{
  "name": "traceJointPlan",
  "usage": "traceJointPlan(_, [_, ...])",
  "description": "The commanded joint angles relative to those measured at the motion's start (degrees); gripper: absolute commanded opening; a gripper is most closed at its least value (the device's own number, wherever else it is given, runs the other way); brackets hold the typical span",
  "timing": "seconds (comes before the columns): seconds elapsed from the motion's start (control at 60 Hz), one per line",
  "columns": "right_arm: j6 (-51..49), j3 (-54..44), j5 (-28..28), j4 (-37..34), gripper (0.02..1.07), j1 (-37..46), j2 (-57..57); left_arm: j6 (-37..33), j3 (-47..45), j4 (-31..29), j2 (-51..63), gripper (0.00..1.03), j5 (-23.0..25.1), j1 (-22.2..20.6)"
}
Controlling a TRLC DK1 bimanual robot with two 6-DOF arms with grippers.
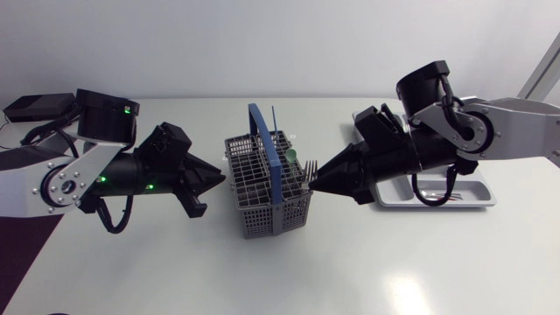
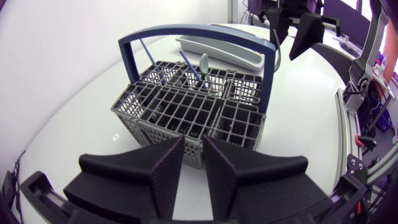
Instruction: Unload the cutlery basket into the drawer organizer.
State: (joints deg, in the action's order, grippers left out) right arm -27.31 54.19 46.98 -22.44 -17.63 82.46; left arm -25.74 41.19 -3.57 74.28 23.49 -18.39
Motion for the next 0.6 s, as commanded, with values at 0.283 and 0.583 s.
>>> traceJointPlan(0.283, [-0.6, 3.5, 2.7, 0.4, 0.10, -0.9, 1.7, -0.9, -1.6, -1.5, -1.4, 0.24, 0.2, -2.9])
traceJointPlan(0.583, [0.9, 4.4, 2.7, -0.5, 0.08, -1.4, 1.0, -0.5, -1.3, -2.2, -1.9, 0.24, 0.0, -6.0])
